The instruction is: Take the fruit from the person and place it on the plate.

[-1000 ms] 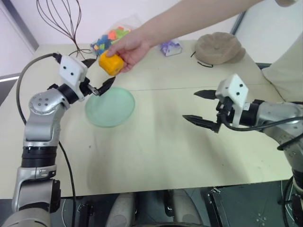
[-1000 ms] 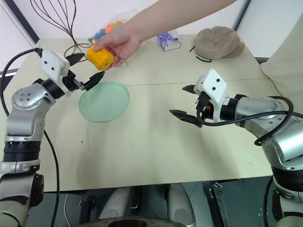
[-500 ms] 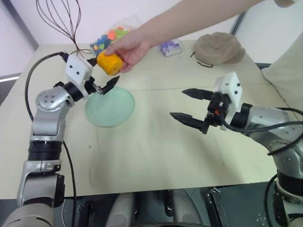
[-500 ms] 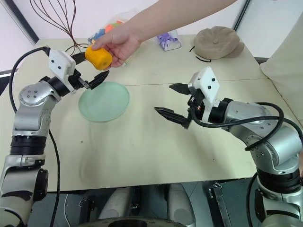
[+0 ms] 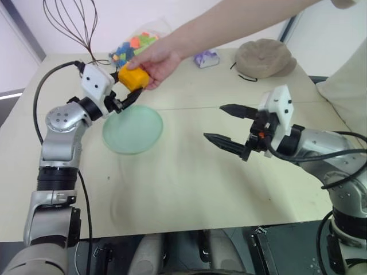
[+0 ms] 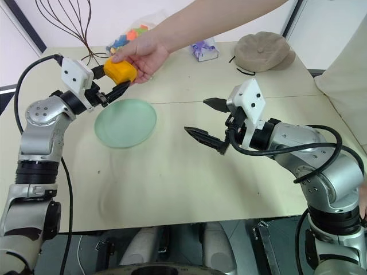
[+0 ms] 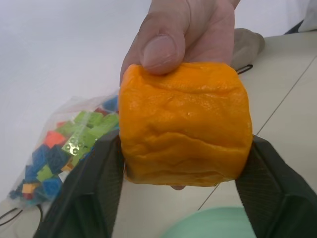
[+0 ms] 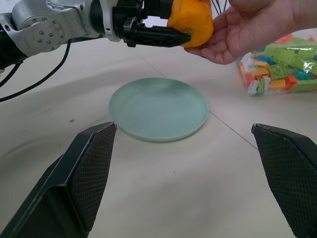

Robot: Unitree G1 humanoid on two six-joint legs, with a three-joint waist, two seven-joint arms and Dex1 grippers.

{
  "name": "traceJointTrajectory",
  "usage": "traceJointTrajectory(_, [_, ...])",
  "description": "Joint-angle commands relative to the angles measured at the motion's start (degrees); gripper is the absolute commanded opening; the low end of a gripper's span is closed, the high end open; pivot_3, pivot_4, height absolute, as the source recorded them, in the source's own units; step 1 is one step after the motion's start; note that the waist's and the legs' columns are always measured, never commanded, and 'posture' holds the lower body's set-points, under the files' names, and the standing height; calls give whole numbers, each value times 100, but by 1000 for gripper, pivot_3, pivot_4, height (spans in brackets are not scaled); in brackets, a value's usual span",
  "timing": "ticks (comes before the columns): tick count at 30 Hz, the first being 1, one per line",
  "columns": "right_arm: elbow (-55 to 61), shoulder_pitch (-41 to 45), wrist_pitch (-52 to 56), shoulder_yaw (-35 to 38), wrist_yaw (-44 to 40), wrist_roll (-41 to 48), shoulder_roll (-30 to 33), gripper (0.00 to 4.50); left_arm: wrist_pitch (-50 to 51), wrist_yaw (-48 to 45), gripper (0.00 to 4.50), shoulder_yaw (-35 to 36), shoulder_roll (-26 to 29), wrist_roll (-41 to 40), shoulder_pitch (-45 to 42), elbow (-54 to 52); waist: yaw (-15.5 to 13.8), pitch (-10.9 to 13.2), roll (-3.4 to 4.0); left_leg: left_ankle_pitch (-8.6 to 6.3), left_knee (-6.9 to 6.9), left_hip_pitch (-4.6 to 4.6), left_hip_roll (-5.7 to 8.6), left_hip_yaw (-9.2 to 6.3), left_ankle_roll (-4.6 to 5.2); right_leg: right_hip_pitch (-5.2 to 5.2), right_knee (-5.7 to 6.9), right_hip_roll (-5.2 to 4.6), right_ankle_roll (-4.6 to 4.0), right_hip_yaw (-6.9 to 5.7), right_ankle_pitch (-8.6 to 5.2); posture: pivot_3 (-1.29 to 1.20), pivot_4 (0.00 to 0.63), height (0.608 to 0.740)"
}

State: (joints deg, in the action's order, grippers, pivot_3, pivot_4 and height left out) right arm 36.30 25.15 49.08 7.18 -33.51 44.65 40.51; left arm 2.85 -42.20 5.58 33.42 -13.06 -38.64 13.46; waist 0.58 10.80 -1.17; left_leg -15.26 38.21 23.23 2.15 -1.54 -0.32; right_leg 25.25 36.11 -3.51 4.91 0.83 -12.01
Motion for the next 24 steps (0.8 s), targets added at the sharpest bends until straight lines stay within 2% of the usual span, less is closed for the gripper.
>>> traceJointTrajectory(1, [188,69,-137,50,21,4,25,4500,-125,-15,3181,62,27,-4,-148,-63,0,0,0,0,0,0,0,0,0,0,0,0,0,0,0,0,150,740])
traceJointTrajectory(11, [121,106,-156,-4,-17,-46,31,4500,-140,-33,3181,67,43,11,-140,-71,0,0,0,0,0,0,0,0,0,0,0,0,0,0,0,0,150,740])
traceJointTrajectory(15, [98,108,-177,-25,-37,-89,38,4500,-154,-9,2118,70,19,12,-163,-51,0,0,0,0,0,0,0,0,0,0,0,0,0,0,0,0,150,740])
traceJointTrajectory(24, [74,137,-186,-44,-58,-117,50,4500,-159,8,2074,78,28,20,-186,-31,0,0,0,0,0,0,0,0,0,0,0,1,0,0,0,0,150,740])
